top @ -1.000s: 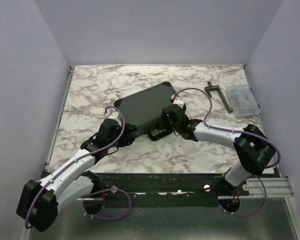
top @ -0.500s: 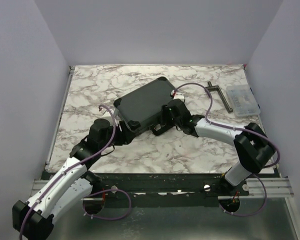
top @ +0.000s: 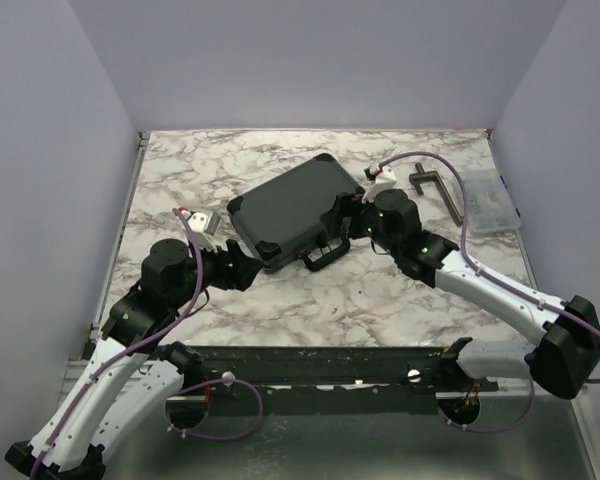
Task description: Pack up texas hold em set
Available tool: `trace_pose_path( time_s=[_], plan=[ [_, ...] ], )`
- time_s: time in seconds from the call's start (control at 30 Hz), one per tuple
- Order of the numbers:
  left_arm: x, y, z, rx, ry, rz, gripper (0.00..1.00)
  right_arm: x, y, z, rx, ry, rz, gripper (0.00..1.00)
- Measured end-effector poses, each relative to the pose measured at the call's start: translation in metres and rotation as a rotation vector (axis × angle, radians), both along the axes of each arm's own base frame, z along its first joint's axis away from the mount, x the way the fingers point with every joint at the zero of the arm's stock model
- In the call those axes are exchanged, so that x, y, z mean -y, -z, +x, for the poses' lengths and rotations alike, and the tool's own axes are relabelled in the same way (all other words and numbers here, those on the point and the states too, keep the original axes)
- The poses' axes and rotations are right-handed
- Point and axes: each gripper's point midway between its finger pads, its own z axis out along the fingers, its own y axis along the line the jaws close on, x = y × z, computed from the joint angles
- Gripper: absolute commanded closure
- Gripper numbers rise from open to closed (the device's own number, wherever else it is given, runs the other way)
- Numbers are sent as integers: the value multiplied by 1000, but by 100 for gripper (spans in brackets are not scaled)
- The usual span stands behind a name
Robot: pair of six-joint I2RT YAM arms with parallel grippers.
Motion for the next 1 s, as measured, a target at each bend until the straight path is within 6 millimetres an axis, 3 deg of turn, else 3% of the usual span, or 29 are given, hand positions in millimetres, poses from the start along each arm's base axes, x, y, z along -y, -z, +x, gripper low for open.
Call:
trace_pose_path(
  time_s=[0.17, 1.0],
  plan=[
    [-10, 1, -7, 50, 7, 44, 13, 2, -21, -11, 71, -32, 78, 0],
    [-18, 1, -13, 101, 2, 59, 13, 8, -39, -16, 101, 8, 193, 0]
  ],
)
